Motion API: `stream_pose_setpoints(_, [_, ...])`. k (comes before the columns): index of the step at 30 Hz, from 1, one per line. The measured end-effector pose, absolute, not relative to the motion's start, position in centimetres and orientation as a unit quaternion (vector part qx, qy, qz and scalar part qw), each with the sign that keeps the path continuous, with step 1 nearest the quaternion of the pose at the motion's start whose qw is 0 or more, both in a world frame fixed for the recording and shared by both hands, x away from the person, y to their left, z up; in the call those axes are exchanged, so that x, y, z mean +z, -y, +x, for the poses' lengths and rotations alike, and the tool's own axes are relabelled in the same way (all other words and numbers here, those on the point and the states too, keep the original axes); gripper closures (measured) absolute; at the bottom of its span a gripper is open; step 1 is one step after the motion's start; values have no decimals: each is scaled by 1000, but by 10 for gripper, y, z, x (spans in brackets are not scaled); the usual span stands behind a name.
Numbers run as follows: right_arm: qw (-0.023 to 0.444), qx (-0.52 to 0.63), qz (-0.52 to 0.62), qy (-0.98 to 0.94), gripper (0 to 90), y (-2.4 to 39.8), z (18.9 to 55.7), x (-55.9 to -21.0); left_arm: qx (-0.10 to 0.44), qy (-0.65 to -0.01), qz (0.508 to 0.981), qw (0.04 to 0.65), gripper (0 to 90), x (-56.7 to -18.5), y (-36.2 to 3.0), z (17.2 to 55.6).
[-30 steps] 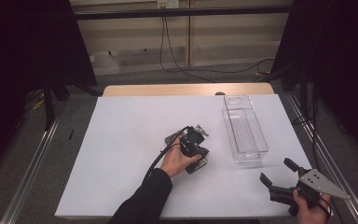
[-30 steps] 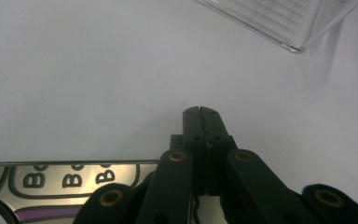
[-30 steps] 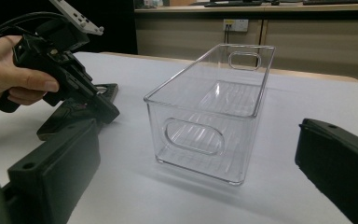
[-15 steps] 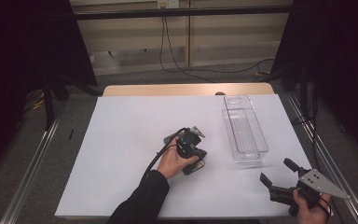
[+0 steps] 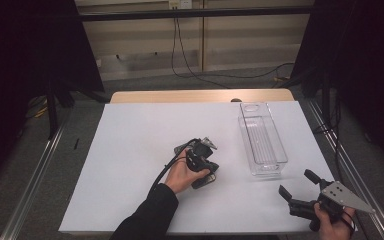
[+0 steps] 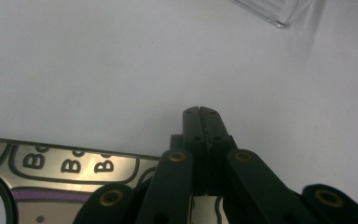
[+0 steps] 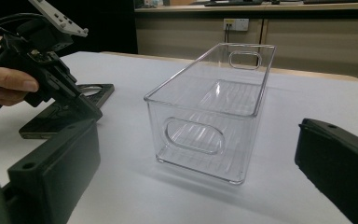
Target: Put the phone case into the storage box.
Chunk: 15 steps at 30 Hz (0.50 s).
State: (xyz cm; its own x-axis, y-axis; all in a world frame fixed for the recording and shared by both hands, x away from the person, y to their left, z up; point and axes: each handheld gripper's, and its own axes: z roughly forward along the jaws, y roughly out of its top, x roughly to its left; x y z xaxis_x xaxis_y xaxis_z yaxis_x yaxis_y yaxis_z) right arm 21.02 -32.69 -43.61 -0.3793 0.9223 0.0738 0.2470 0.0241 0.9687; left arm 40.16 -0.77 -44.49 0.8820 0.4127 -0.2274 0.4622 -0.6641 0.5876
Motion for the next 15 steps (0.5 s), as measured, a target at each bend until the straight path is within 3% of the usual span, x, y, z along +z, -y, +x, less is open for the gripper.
stream_pose_setpoints(15, [318, 529, 456, -642, 0, 326, 210, -436, -43, -240, 909, 339, 900, -448, -13, 385])
